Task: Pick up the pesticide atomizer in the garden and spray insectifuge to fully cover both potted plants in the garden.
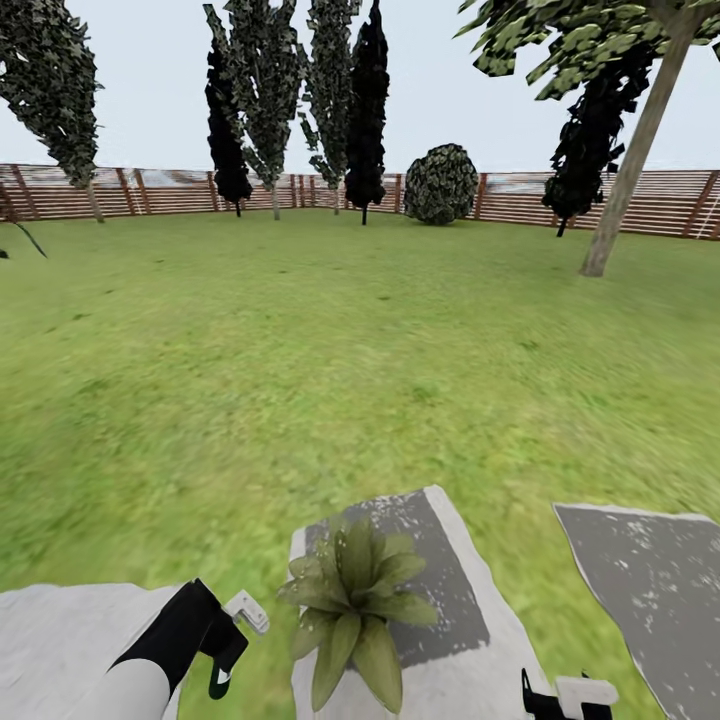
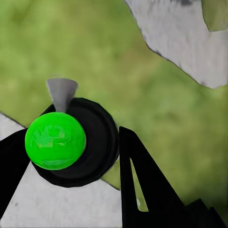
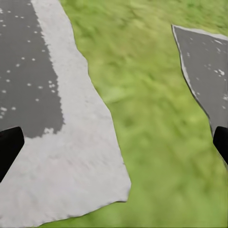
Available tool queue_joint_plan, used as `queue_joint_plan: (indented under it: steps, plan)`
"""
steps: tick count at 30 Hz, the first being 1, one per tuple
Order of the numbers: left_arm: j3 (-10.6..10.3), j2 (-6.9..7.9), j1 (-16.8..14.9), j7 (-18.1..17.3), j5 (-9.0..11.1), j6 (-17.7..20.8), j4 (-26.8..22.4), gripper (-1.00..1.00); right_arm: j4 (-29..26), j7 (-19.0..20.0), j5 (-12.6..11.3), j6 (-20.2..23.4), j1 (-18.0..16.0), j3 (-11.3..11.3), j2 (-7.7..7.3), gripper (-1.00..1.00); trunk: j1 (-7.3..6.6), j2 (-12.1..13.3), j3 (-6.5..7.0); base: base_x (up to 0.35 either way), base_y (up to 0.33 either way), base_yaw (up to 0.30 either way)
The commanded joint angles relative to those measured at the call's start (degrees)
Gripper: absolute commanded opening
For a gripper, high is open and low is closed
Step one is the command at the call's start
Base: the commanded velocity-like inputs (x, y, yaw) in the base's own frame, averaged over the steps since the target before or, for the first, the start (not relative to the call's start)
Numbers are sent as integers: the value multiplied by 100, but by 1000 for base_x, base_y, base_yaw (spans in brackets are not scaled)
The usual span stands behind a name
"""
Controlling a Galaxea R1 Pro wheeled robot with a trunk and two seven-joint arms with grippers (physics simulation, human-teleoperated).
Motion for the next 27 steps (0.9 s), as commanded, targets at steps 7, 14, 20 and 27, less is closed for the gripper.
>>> queue_joint_plan:
  steps: [7,14,20,27]
  plan:
    - [46,-7,-3,-28,-43,33,-14,-100,9,-34,60,-19,-6,-25,12,100,2,-2,-5,48,-217,64]
    - [46,-1,-3,-27,-36,33,-21,-100,13,-34,60,-19,-6,-25,13,100,2,-2,-5,-116,-67,270]
    - [46,-8,-3,-13,-40,25,-21,-100,18,-34,63,-19,-6,-25,21,100,2,-2,-5,-4,-2,273]
    - [46,-15,-3,-10,-43,24,-25,-100,18,-34,60,-19,-6,-25,22,100,2,-2,-5,-23,-42,58]
